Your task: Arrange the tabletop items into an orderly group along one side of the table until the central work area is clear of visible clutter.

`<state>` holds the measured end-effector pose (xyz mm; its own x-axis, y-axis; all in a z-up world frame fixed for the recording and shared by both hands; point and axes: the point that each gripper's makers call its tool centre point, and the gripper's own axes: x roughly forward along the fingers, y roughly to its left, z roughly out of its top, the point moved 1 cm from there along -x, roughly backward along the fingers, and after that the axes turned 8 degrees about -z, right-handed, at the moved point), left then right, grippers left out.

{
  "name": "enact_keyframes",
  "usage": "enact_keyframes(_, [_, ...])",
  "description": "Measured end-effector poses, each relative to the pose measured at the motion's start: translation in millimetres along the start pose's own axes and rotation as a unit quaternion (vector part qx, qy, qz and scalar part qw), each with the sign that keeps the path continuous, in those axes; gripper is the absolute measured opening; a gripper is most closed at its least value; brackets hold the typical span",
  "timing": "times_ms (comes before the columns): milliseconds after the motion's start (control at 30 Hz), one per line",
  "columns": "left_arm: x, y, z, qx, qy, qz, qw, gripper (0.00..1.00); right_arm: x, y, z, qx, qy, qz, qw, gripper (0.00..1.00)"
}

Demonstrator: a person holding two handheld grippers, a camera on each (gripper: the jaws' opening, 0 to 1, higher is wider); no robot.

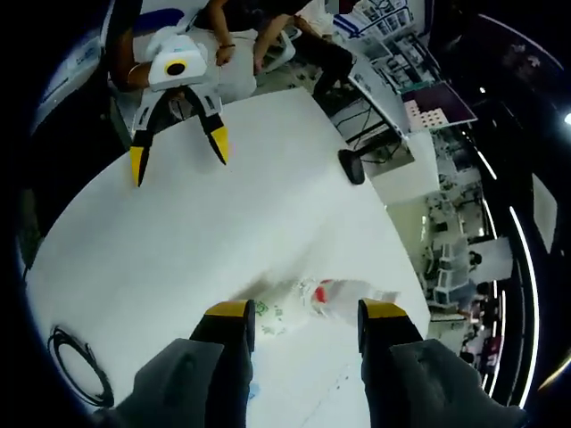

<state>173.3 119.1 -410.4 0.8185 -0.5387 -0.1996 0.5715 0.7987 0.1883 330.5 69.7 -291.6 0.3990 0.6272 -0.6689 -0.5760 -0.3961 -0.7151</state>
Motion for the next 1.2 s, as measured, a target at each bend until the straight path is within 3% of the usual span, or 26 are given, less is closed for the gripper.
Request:
enact_keyframes(267, [1, 2.5, -3.4, -0.005, 0.006, -0.002, 1.0, 0.73, 29, 13, -20.9, -0.004, 0.032, 0.06, 0.9977, 0.44])
enact_keyframes(467, [7, 4.1, -6.6, -0.009, 0.004, -0.01, 0.9999, 0.72, 56, 35, -15.9, -0.009, 0.029, 0.116, 0.9927, 0.43])
enact_keyframes(600, [11, 6.2, -14.0, -0.014, 0.011, -0.013, 0.9998, 0.72, 68, 40, -17.9, -0.01, 0.04, 0.129, 0.9907, 0.39])
enact_keyframes(1033, [11, 8.5, -16.9, -0.026, -0.002, -0.025, 0.9993, 0.71, 92, 53, -19.3, -0.007, 0.065, 0.165, 0.9842, 0.36])
enact_keyframes(1200, [11, 7.2, -16.1, -0.027, -0.003, -0.029, 0.9992, 0.7, 99, 57, -24.1, -0.005, 0.086, 0.176, 0.9806, 0.28])
